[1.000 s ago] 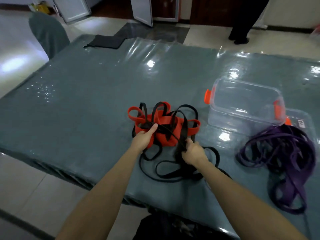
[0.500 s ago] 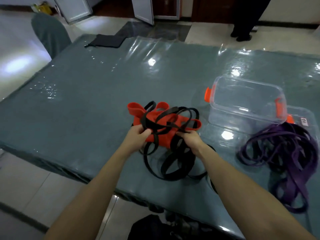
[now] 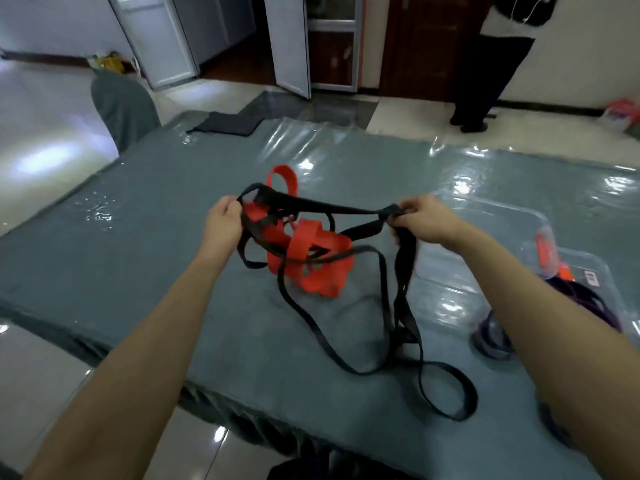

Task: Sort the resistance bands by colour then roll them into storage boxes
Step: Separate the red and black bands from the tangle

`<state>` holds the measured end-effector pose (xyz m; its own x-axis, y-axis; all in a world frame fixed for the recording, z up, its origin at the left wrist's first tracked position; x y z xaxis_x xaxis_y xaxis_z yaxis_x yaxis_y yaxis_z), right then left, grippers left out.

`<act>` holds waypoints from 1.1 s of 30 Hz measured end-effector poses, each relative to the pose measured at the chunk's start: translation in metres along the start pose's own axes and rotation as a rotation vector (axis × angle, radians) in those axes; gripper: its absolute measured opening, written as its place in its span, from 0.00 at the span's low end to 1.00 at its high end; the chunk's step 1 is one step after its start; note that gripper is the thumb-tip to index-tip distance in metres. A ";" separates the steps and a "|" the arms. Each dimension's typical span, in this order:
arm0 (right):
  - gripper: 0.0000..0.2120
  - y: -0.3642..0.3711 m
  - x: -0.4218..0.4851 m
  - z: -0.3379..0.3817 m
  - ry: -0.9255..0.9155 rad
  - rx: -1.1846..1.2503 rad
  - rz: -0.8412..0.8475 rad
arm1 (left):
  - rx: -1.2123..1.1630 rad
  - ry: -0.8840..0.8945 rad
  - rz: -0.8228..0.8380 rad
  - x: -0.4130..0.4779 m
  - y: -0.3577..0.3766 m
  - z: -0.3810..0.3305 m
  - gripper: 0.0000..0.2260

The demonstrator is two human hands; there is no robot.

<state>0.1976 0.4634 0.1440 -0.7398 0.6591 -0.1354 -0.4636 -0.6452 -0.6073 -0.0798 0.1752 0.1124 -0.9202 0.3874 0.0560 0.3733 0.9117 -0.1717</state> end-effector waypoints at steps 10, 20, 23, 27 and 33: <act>0.20 -0.004 -0.033 -0.082 0.242 0.227 0.040 | -0.036 -0.207 -0.053 0.030 -0.038 0.034 0.08; 0.21 0.066 -0.068 -0.137 0.276 -0.159 0.096 | 0.773 0.074 0.089 -0.064 -0.002 0.141 0.10; 0.18 0.029 -0.078 -0.093 0.121 -0.073 -0.047 | 0.657 0.187 0.314 -0.091 0.036 0.143 0.12; 0.15 -0.027 -0.092 -0.032 -0.166 0.070 -0.280 | 0.795 0.059 0.507 -0.101 0.075 0.153 0.40; 0.11 0.001 -0.096 -0.120 0.068 -0.221 -0.186 | 1.029 -0.124 0.447 -0.092 0.083 0.185 0.25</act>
<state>0.3271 0.4460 0.0627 -0.6145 0.7871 -0.0534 -0.4652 -0.4162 -0.7813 0.0138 0.1902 -0.0888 -0.7553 0.5819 -0.3016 0.4504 0.1265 -0.8838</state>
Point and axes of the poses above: each hand's wrist, its own x-axis towards the middle knuckle, its own y-axis out of the palm, z = x × y, the point moved 6 cm from there along x, towards the middle knuckle, and after that the axes turned 6 degrees about -x, right-handed, at the moved point
